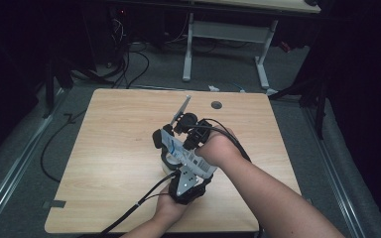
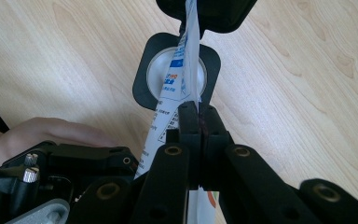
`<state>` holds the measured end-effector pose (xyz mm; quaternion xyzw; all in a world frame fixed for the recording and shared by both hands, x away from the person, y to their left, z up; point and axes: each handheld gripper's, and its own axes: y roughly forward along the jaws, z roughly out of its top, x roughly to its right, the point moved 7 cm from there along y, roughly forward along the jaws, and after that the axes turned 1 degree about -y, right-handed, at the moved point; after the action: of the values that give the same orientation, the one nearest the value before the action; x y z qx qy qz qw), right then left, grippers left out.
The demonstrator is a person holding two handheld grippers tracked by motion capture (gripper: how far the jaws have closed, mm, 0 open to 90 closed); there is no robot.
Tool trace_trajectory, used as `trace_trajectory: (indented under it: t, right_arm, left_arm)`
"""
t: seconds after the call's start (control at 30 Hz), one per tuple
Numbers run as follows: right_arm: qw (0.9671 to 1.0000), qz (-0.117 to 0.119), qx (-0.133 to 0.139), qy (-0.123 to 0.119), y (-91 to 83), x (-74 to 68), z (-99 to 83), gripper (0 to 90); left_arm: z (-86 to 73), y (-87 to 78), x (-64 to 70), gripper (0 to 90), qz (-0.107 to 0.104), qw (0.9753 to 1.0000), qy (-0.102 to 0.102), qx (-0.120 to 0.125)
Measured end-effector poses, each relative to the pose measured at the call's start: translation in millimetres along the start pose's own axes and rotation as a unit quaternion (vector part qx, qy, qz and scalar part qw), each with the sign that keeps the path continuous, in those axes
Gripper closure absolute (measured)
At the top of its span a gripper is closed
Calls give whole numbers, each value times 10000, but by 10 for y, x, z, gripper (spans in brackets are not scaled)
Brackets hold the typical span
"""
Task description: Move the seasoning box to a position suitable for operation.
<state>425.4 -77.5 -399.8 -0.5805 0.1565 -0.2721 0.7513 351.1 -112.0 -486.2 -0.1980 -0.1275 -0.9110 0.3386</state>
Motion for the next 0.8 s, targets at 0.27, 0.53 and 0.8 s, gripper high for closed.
trace_trajectory:
  t: [0.27,0.53,0.8]
  right_arm:
    - [10000,2,11,7,-10,-6,-6,900]
    - [10000,-28,-4,-14,-2,10,-1,900]
    - [10000,-20,1,-12,1,4,-2,900]
  left_arm:
    - [2,4,10,613,-6,10000,-4,17]
    - [9,11,12,613,-2,10000,-35,18]
    - [9,6,16,613,-6,10000,-24,31]
